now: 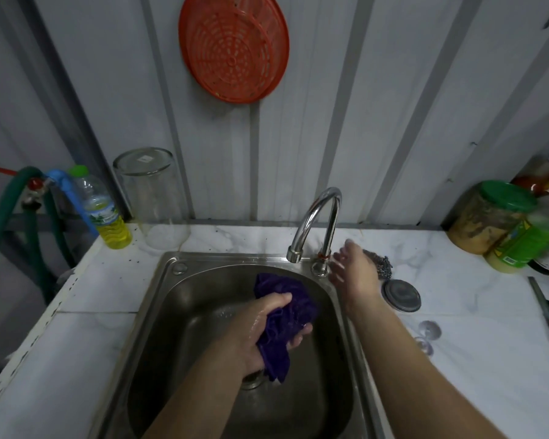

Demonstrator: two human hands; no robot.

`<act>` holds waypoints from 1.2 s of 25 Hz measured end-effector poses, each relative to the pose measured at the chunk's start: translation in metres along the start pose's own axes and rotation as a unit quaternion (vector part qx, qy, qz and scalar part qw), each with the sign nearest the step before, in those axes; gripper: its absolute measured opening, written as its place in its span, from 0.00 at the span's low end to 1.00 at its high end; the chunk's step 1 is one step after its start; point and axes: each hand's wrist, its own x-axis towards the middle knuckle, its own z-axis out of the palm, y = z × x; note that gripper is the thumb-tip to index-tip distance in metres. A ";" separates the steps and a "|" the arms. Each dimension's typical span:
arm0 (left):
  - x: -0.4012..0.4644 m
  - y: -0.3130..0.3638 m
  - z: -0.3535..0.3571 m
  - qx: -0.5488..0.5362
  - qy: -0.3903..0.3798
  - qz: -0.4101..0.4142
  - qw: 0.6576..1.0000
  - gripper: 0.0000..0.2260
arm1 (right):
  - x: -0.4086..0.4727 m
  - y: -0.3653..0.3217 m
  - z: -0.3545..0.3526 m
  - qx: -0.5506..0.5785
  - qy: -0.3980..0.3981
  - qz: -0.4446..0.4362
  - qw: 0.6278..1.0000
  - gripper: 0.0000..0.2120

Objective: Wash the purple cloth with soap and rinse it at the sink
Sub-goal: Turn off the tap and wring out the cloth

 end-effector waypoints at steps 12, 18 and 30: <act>-0.027 -0.007 0.020 -0.047 -0.115 -0.068 0.990 0.22 | -0.064 0.042 -0.013 0.048 -0.328 -0.022 0.943 0.26; -0.013 -0.013 0.019 0.194 -0.027 -0.068 0.978 0.14 | -0.053 0.034 0.003 0.006 -0.308 0.038 0.951 0.10; 0.019 -0.030 0.017 0.530 0.175 0.160 0.814 0.11 | -0.045 0.042 0.034 -0.378 -0.183 -0.124 0.899 0.13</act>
